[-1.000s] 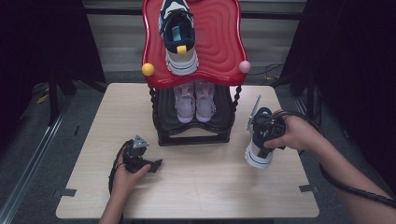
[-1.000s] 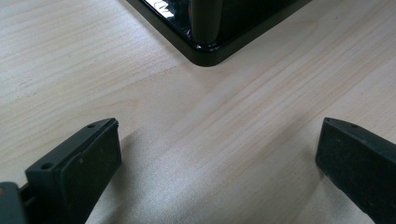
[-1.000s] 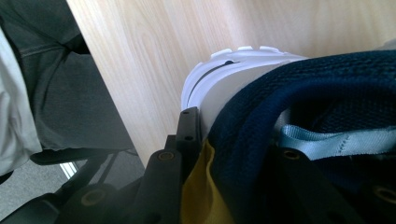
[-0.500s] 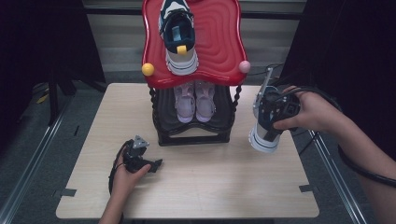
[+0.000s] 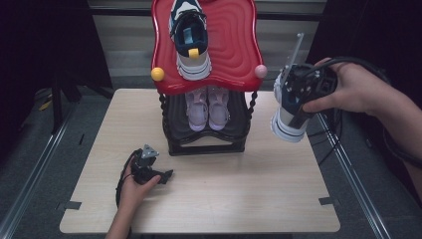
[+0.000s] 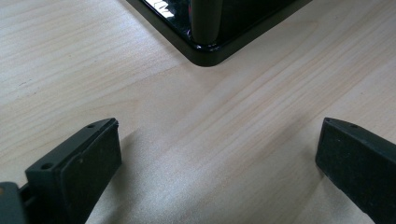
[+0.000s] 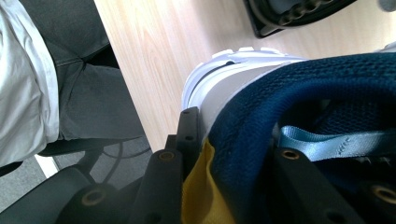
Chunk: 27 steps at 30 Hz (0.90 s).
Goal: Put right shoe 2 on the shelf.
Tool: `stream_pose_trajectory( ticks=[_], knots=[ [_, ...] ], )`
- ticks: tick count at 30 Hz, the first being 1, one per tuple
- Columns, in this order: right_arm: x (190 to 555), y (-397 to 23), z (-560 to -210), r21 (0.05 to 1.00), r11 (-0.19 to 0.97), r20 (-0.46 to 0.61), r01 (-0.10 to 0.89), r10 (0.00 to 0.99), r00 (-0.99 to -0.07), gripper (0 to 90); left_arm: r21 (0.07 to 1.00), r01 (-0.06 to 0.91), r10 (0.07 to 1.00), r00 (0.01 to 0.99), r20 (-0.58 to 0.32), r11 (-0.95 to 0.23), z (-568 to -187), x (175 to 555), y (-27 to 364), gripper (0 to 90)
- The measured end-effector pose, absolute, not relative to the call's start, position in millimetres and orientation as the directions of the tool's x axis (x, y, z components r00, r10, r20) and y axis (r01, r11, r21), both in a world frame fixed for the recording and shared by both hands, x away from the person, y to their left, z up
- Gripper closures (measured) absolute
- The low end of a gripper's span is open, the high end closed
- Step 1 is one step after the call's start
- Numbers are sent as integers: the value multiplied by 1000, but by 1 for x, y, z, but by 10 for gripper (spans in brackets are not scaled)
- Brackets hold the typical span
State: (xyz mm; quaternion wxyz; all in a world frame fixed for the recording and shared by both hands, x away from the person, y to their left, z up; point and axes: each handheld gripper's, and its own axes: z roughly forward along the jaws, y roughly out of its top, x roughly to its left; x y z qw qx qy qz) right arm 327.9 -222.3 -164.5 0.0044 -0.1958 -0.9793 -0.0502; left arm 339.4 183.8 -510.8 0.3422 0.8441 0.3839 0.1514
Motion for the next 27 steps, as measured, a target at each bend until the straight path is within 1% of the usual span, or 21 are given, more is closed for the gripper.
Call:
stream_pose_trajectory(
  ticks=[5,10,15,20,27],
  knots=[
    [329,-214,-140,88,929,-3,360,362,-932,730,694,544,752,659,-6,-471,-511,339,184,0],
    [329,-203,-112,109,934,-48,341,348,-936,730,694,545,752,659,-7,-471,-511,339,184,0],
    [333,-191,-90,90,941,-91,327,335,-938,730,694,545,752,659,-6,-471,-511,339,184,0],
    [339,-176,-73,74,949,-140,307,315,-939,731,694,545,752,659,-7,-471,-511,339,184,0],
    [354,-149,-59,84,965,-211,250,263,-941,731,694,544,752,659,-6,-471,-511,339,184,0]
  ],
)
